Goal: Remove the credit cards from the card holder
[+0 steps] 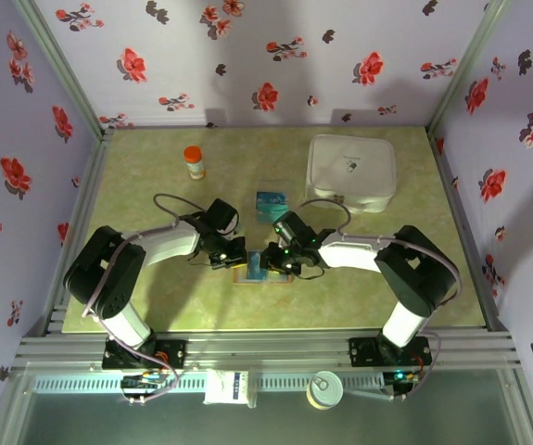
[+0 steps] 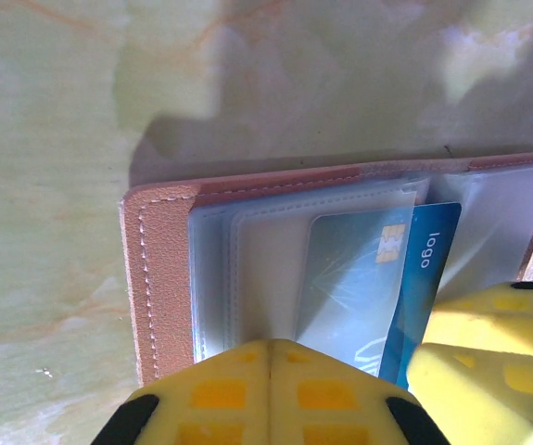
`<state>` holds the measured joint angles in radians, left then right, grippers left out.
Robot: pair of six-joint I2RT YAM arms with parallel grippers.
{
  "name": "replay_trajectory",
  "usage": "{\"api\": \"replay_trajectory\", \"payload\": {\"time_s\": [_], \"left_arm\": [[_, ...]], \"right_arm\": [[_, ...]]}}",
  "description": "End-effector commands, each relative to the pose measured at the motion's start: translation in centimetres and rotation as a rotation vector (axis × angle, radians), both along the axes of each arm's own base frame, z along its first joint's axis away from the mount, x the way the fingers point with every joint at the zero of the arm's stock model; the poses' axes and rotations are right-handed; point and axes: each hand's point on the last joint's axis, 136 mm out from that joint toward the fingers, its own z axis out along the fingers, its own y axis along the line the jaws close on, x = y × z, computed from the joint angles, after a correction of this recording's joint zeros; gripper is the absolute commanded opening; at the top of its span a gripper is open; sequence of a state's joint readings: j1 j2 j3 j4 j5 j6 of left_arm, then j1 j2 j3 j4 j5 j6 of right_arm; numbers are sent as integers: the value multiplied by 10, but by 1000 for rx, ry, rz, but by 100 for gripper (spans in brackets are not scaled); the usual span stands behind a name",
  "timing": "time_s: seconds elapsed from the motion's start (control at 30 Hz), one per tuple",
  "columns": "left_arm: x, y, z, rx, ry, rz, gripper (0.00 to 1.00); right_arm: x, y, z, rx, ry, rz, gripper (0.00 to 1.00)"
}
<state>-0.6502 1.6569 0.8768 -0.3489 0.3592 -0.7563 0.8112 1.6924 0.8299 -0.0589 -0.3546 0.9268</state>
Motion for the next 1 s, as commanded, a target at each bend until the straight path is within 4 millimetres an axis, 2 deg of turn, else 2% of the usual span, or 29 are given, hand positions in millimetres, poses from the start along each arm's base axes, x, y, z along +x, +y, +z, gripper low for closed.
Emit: {"api": "replay_trajectory", "payload": {"time_s": [0.0,0.2,0.53,0.83,0.9,0.97], "left_arm": [[-11,9,-12,58,49,-1,0],[-10,11,-12,75,54,-4,0],[-11,13,-14,93,67,-1,0],[-11,14,-13,103,67,-2,0],[-11,14,-12,102,65,-3,0],[-11,14,-12,102,65,-3,0]], "right_arm": [[3,3,-5,26,9,-13,26],[8,6,6,90,-17,-27,20],[9,6,9,150,-20,-41,12],[10,-8,13,132,-50,-54,7],[10,-10,15,132,-59,-51,8],[10,-6,17,143,-59,-30,14]]}}
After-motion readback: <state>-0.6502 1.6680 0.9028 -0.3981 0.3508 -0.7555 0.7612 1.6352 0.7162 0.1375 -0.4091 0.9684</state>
